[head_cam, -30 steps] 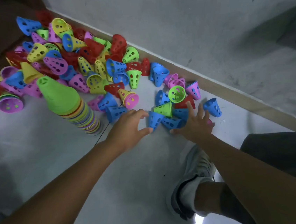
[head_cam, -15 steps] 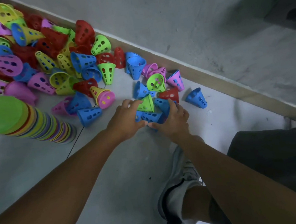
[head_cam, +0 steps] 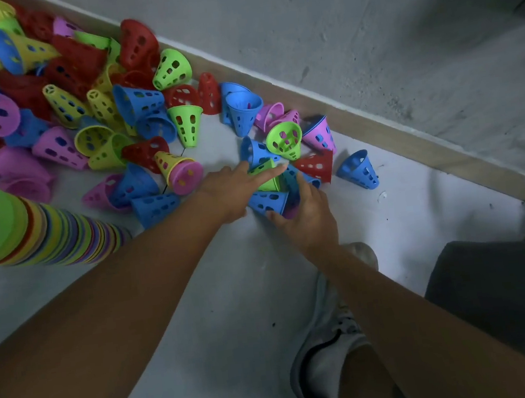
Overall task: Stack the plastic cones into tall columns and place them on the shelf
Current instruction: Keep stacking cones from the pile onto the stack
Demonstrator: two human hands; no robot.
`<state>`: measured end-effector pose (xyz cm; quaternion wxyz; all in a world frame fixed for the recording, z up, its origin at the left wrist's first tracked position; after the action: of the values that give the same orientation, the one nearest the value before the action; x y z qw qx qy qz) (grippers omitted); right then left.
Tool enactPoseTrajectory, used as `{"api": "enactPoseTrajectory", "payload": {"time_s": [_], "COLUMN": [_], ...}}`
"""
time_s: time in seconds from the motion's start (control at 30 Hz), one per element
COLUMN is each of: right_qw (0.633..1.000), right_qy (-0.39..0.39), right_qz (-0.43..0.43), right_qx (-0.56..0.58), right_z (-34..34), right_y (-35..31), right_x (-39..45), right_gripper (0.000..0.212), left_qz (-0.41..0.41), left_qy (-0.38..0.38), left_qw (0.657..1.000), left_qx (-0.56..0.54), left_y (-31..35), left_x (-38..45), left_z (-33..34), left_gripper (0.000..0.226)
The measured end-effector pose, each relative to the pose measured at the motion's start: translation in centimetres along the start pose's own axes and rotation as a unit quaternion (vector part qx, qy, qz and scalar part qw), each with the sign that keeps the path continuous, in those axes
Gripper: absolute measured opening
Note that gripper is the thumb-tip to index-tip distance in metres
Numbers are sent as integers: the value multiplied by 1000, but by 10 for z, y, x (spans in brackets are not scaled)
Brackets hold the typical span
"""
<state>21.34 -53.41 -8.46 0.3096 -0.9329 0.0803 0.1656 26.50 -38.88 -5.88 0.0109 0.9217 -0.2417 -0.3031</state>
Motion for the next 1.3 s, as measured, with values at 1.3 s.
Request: {"api": "enactPoseTrajectory", "payload": {"time_s": [1.3], "right_qw": [980], "right_qy": [-4], "right_qz": [86], "right_qx": [180], "right_z": [14], "right_y": [-55], "right_x": [0], "right_gripper": [54], "left_qz": [-177], "left_qy": [208], "left_qw": [885], "left_qx": [-377], "left_y": [-64], "left_x": [-209], "left_z": [35], "left_gripper": [26]}}
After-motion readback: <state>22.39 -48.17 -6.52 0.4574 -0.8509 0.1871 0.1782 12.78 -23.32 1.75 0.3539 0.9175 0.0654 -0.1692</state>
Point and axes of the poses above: each hand's wrist, its own x-axis towards the middle knuckle, its own z-axis out of the palm, y = z × x, the point moved 8 cm from there along x, towards the middle knuckle, and after that the axes turned 6 degrees about -y, right-handed, at the moved point
